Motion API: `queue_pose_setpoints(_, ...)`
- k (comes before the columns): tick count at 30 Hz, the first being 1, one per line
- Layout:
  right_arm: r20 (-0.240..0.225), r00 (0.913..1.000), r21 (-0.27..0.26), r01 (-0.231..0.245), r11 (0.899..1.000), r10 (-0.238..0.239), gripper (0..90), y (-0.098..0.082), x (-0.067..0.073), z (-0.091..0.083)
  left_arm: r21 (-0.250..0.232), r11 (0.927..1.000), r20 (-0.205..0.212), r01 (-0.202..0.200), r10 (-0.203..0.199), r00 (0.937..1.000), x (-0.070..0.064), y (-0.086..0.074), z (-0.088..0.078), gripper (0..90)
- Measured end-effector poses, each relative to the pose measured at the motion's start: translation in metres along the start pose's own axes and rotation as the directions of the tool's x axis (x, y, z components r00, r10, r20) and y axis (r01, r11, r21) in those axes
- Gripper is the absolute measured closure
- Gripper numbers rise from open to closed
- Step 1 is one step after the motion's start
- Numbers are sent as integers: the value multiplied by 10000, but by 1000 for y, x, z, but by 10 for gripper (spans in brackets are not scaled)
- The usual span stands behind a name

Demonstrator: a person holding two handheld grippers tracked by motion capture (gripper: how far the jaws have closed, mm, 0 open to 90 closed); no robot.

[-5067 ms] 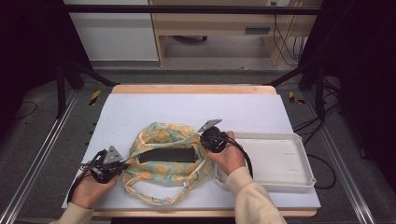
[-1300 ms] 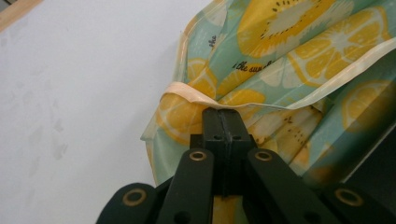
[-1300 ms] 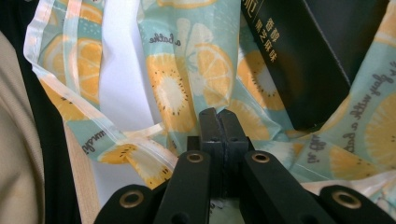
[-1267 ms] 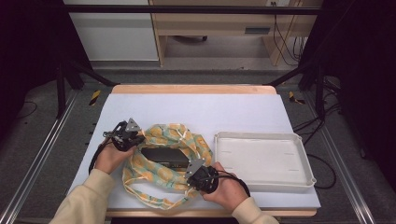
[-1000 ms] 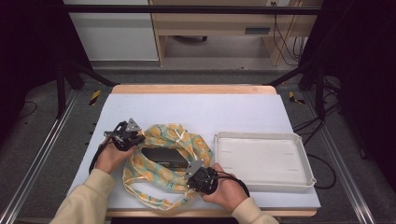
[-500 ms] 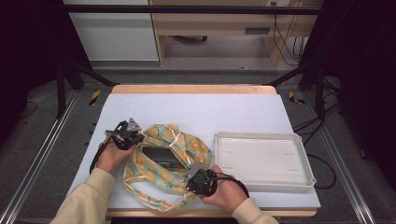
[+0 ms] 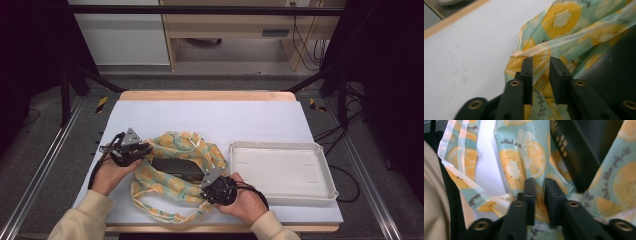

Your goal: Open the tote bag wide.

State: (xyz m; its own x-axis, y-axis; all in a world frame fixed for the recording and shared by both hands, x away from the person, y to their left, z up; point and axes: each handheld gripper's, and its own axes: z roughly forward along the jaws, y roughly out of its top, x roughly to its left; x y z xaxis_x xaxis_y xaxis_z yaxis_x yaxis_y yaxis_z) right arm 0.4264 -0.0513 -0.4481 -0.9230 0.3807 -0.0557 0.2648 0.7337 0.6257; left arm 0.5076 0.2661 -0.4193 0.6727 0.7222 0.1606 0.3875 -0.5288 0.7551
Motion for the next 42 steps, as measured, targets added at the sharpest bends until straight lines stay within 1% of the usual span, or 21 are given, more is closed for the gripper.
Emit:
queue_pose_setpoints(2,127,9999,-146,-62,9999,64,660,1,-1,-3,-153,9998,-76,-123,122,9999,-3,1,-11,652)
queue_pose_setpoints(3,219,9997,-202,-140,9997,144,632,2,-2,-5,-275,9996,-113,-90,87,9999,-6,2,-16,608)
queue_pose_setpoints(4,240,9995,-276,-178,9995,185,618,3,-2,-8,-385,9992,-111,-121,117,9999,-9,2,-22,555)
queue_pose_setpoints(6,407,9990,-409,-162,9990,178,573,5,-4,-13,-461,9988,-93,-187,183,9998,-15,-2,-31,505)
queue_pose_setpoints(7,525,9983,-523,-215,9984,242,552,6,-6,-17,-491,9987,-96,-151,146,9998,-18,-4,-33,470)
queue_pose_setpoints(8,568,9980,-580,-245,9980,278,539,7,-7,-19,-573,9983,24,-73,75,10000,-20,-7,-34,451)
queue_pose_setpoints(10,813,9960,-765,-298,9966,360,500,10,-11,-26,-664,9977,352,136,-113,9993,-26,-13,-35,389)
queue_pose_setpoints(11,942,9945,-905,-375,9952,460,477,12,-14,-29,-644,9979,524,31,3,9986,-29,-16,-35,360)
queue_pose_setpoints(13,1175,9914,-1108,-438,9929,569,445,16,-20,-34,-480,9988,659,-74,105,9978,-35,-20,-31,296)
queue_pose_setpoints(15,1452,9862,-1229,-613,9905,790,405,21,-26,-39,-484,9985,442,-242,263,9987,-39,-24,-27,252)
queue_pose_setpoints(17,1871,9773,-1284,-756,9888,990,348,25,-33,-40,-453,9989,539,-89,113,9985,-40,-28,-23,202)
queue_pose_setpoints(19,2197,9698,-1248,-799,9890,1061,307,29,-40,-39,-417,9991,551,-26,49,9985,-40,-30,-21,167)
queue_pose_setpoints(22,2331,9625,-1115,-1152,9871,1387,254,37,-50,-31,-434,9990,749,62,-29,9972,-41,-34,-22,147)
queue_pose_setpoints(24,2243,9628,-1087,-1288,9857,1505,255,41,-54,-25,-374,9993,806,-31,61,9967,-43,-36,-22,141)
queue_pose_setpoints(26,2085,9649,-946,-1427,9852,1598,258,45,-57,-17,-333,9994,865,-20,49,9962,-44,-39,-21,139)
queue_pose_setpoints(28,2120,9633,-722,-1524,9857,1645,268,48,-60,-8,-311,9995,934,-53,81,9956,-45,-40,-20,139)
queue_pose_setpoints(31,2107,9642,-613,-1513,9866,1609,353,50,-62,-3,-172,9997,1083,-199,217,9939,-46,-40,-19,129)
queue_pose_setpoints(35,2087,9662,-549,-1427,9882,1511,472,50,-64,-3,27,9995,1249,-314,309,9917,-49,-41,-15,149)
queue_pose_setpoints(39,2049,9675,-637,-1378,9884,1481,584,50,-65,-4,298,9986,1436,-430,383,9889,-51,-42,-11,265)
queue_pose_setpoints(40,2036,9684,-633,-1337,9890,1439,609,49,-64,-5,308,9987,1420,-412,364,9892,-51,-42,-11,312)
queue_pose_setpoints(42,2000,9698,-595,-1301,9897,1396,658,49,-64,-5,346,9986,1426,-406,352,9892,-52,-42,-13,365)
